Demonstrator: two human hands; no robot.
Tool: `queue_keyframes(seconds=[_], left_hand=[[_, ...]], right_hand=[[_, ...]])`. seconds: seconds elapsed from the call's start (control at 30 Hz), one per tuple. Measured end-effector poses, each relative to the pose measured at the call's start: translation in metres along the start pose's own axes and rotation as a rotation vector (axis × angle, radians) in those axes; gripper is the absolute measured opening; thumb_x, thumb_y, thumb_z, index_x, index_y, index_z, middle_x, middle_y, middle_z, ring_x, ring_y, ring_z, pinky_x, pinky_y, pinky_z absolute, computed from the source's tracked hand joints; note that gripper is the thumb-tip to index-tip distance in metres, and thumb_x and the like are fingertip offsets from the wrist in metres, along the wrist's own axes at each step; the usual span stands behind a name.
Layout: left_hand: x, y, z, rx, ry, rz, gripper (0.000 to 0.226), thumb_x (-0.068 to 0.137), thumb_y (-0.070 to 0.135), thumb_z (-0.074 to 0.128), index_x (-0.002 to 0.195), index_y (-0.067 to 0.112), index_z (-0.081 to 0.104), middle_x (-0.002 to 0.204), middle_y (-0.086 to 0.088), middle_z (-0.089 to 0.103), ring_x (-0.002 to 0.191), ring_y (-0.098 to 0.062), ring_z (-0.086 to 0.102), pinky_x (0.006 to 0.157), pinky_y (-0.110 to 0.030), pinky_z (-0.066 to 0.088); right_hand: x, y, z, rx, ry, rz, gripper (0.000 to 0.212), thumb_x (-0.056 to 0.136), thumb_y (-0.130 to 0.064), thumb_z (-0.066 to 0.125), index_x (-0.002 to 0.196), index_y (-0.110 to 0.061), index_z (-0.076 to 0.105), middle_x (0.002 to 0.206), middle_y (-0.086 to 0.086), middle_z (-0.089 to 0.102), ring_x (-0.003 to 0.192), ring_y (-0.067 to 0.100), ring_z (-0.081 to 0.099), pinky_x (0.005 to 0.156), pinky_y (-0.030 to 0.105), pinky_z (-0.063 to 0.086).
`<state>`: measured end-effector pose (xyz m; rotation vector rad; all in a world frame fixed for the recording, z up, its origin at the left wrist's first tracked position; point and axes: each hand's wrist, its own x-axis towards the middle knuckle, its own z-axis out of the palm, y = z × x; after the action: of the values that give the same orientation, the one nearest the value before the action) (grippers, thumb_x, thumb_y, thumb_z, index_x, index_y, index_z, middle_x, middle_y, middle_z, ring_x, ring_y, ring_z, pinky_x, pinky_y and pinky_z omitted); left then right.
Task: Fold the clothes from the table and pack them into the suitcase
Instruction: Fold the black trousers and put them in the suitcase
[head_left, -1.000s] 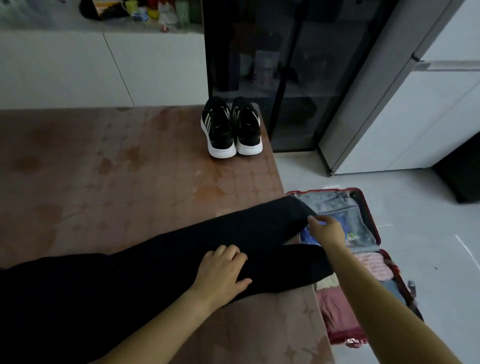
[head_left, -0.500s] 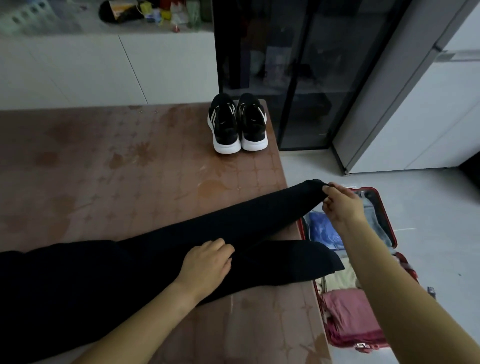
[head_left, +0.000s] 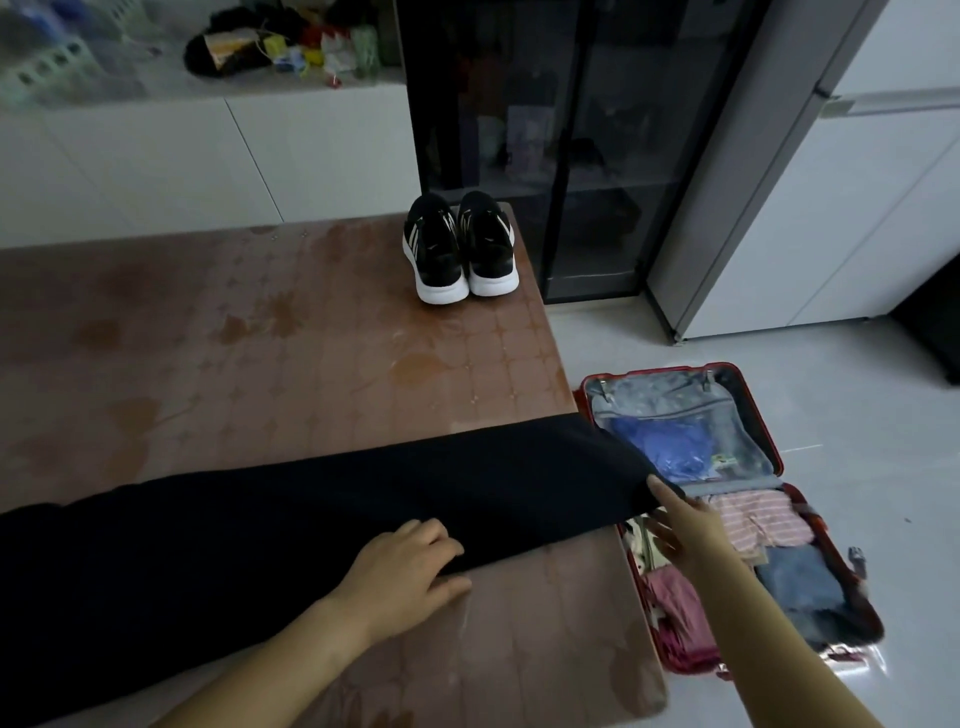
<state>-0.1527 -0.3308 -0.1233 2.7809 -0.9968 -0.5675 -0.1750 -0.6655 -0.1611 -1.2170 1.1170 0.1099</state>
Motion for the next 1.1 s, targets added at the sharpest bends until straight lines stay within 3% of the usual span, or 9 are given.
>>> queue_keyframes(seconds=[0.13, 0.2, 0.3, 0.53, 0.67, 0.8, 0.9, 1.0, 1.1], left_hand=[[0.007, -0.002, -0.014, -0.043, 0.025, -0.02, 0.085, 0.076, 0.08, 0.007, 0.131, 0.031, 0.05, 0.124, 0.016, 0.047, 0.111, -0.002, 0.044, 0.086, -0.02, 0.043], [0.016, -0.002, -0.027, -0.067, 0.073, -0.025, 0.069, 0.083, 0.069, 0.017, 0.13, 0.03, 0.051, 0.123, 0.015, 0.048, 0.112, -0.003, 0.045, 0.087, -0.022, 0.044], [0.038, 0.0, -0.051, -0.133, 0.155, -0.011, 0.044, 0.094, 0.052, 0.042, 0.129, 0.028, 0.052, 0.127, 0.013, 0.048, 0.117, -0.007, 0.045, 0.094, -0.025, 0.044], [0.131, 0.036, -0.127, -0.7, 0.314, -0.03, 0.054, 0.088, 0.04, 0.061, 0.135, 0.016, 0.045, 0.135, -0.003, 0.045, 0.125, -0.016, 0.045, 0.106, -0.033, 0.037], [0.167, 0.055, -0.157, -0.892, -0.02, -0.048, 0.056, 0.091, 0.044, 0.052, 0.135, 0.011, 0.044, 0.129, -0.002, 0.052, 0.122, -0.015, 0.047, 0.099, -0.022, 0.033], [0.182, 0.055, -0.158, -1.218, -0.33, -0.013, 0.046, 0.077, 0.044, 0.072, 0.106, 0.009, 0.06, 0.102, -0.005, 0.064, 0.1, -0.021, 0.06, 0.094, -0.033, 0.045], [0.19, 0.053, -0.159, -1.363, -0.195, 0.051, 0.024, 0.083, 0.008, 0.069, 0.104, 0.01, 0.059, 0.099, -0.007, 0.066, 0.089, -0.018, 0.065, 0.085, -0.031, 0.053], [0.192, 0.049, -0.167, -1.233, -0.031, 0.176, 0.022, 0.083, 0.001, 0.067, 0.103, 0.005, 0.06, 0.092, -0.005, 0.066, 0.083, -0.013, 0.064, 0.079, -0.026, 0.051], [0.193, 0.056, -0.175, -0.957, 0.072, 0.293, 0.021, 0.08, 0.002, 0.072, 0.098, -0.003, 0.061, 0.087, -0.01, 0.063, 0.082, -0.015, 0.059, 0.079, -0.029, 0.047]], right_hand=[[-0.007, -0.014, 0.022, 0.173, -0.076, 0.141, 0.031, 0.087, -0.032, 0.067, 0.103, -0.009, 0.055, 0.086, 0.009, 0.06, 0.07, 0.022, 0.059, 0.049, 0.027, 0.047], [-0.007, -0.023, 0.031, 0.27, -0.055, 0.021, 0.027, 0.089, -0.014, 0.063, 0.113, -0.006, 0.055, 0.084, 0.009, 0.061, 0.07, 0.021, 0.058, 0.044, 0.022, 0.049], [-0.018, -0.045, 0.039, 0.402, -0.138, -0.173, 0.026, 0.09, -0.002, 0.057, 0.116, -0.008, 0.056, 0.095, 0.009, 0.065, 0.081, 0.022, 0.064, 0.06, 0.029, 0.052], [-0.065, -0.083, 0.047, 0.509, -0.511, -0.339, 0.034, 0.078, 0.004, 0.054, 0.108, -0.009, 0.059, 0.091, 0.008, 0.07, 0.084, 0.021, 0.067, 0.067, 0.029, 0.056], [-0.087, -0.1, 0.04, 0.501, -0.612, -0.381, 0.035, 0.071, 0.003, 0.05, 0.102, -0.009, 0.061, 0.086, 0.008, 0.07, 0.078, 0.021, 0.068, 0.065, 0.031, 0.057], [-0.084, -0.106, 0.034, 0.495, -0.598, -0.387, 0.035, 0.07, 0.006, 0.05, 0.099, -0.007, 0.064, 0.089, 0.012, 0.07, 0.081, 0.025, 0.068, 0.068, 0.035, 0.058], [-0.079, -0.105, 0.029, 0.453, -0.534, -0.395, 0.036, 0.07, 0.002, 0.06, 0.105, -0.005, 0.061, 0.093, 0.013, 0.07, 0.087, 0.028, 0.067, 0.073, 0.036, 0.058], [-0.083, -0.118, 0.023, 0.222, -0.405, -0.473, 0.052, 0.058, -0.026, 0.087, 0.1, -0.008, 0.064, 0.088, 0.008, 0.068, 0.082, 0.024, 0.065, 0.07, 0.031, 0.053], [-0.09, -0.147, 0.022, -0.138, -0.257, -0.649, 0.031, 0.069, -0.022, 0.079, 0.095, -0.013, 0.065, 0.081, 0.003, 0.068, 0.071, 0.012, 0.067, 0.061, 0.018, 0.05]])
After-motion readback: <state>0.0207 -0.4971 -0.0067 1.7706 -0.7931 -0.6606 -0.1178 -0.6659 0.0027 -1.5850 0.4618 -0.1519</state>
